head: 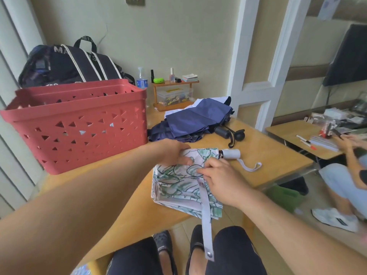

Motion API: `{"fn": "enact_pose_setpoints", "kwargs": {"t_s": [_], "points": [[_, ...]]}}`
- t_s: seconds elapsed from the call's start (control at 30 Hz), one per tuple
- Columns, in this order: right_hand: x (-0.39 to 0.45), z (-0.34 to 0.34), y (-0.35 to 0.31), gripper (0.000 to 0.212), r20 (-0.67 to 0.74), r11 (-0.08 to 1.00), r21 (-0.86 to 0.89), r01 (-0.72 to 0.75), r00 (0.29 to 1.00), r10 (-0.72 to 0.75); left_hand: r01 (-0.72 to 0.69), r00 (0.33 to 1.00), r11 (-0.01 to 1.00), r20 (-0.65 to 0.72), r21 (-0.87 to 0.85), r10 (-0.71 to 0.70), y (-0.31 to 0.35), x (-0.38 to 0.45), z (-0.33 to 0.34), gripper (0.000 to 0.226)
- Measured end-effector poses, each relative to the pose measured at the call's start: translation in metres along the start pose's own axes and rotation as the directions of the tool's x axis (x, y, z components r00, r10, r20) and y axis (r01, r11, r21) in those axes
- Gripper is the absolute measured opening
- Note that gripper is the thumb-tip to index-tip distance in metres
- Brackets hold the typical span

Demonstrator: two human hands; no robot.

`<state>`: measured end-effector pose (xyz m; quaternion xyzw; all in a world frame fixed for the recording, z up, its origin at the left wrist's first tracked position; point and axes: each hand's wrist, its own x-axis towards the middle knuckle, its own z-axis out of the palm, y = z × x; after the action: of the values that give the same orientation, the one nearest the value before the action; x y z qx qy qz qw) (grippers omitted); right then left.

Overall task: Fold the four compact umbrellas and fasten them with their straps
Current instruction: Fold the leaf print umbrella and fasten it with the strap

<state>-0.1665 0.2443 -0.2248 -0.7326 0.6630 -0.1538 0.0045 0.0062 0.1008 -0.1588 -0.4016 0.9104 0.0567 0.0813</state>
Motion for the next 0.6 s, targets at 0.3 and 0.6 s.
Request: {"fn": "enact_pose_setpoints", "kwargs": {"t_s": [0.3, 0.6], "points": [[0.052, -0.041, -0.008, 0.027, -0.107, 0.990, -0.128, 0.060, 0.992, -0.074, -0.008, 0.998, 0.996, -0.060, -0.090, 0.003, -0.005, 0.001, 0.018, 0.066], [0.088, -0.031, 0.024, 0.083, 0.239, 0.998, -0.054, 0.028, 0.971, -0.014, 0.126, 0.982, 0.992, -0.137, -0.021, -0.128, 0.001, -0.001, 0.021, 0.073]]}}
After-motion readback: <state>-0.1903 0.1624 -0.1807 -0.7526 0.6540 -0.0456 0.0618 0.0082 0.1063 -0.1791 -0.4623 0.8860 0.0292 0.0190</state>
